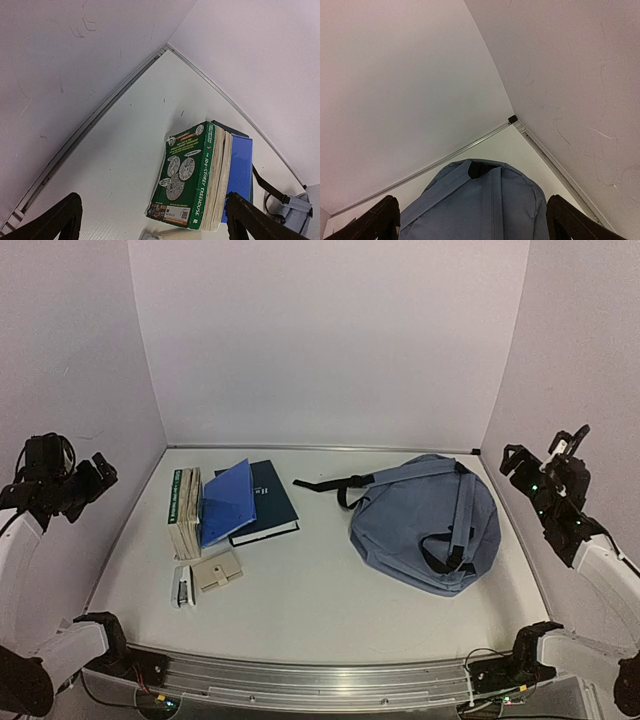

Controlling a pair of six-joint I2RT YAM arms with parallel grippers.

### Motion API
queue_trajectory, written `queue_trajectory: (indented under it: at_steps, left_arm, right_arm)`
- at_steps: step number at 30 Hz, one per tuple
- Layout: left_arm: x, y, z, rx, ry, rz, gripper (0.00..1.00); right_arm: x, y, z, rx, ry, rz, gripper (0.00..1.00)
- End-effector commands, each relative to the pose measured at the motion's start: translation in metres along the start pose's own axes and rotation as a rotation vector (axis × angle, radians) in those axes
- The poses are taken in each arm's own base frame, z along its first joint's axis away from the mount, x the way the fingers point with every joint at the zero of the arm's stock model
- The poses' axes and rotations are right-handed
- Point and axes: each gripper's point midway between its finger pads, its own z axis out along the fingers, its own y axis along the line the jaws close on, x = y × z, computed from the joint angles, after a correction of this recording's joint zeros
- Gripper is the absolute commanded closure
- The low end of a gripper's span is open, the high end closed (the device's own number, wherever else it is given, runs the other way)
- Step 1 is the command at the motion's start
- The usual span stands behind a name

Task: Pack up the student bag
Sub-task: Move the student bag to the center of the board.

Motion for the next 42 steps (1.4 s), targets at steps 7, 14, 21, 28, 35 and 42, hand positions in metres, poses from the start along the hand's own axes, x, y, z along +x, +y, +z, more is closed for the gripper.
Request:
queue_trajectory:
  at_steps: [7, 14, 21, 28, 35, 42]
  left_arm:
    - [-0.008, -0.041, -0.021, 0.170, 0.058, 0.087, 0.00]
    - [-0.018, -0.069, -0.009, 0.277, 0.106, 0.226, 0.00]
    - [-0.006, -0.065, 0.001, 0.328, 0.035, 0.244, 0.00]
    - [0.000, -0.056, 0.003, 0.289, 0.055, 0.270, 0.00]
    - [0.005, -0.057, 0.004, 0.305, 0.071, 0.267, 0.00]
    - [0.006, -0.056, 0.002, 0.303, 0.070, 0.267, 0.00]
  right_arm:
    - [0.031, 0.018, 0.021, -0.014, 0.274, -0.048, 0.02]
    - [0.101, -0.004, 0.035, 0.074, 0.524, -0.047, 0.06]
    - [0.171, -0.020, 0.029, 0.092, 0.723, 0.015, 0.17]
    - [0.223, -0.025, 0.030, 0.078, 0.891, 0.032, 0.32]
    - [0.256, -0.024, 0.023, 0.082, 0.982, -0.007, 0.41]
    - [0.283, -0.001, -0.001, 0.018, 1.064, -0.038, 0.77]
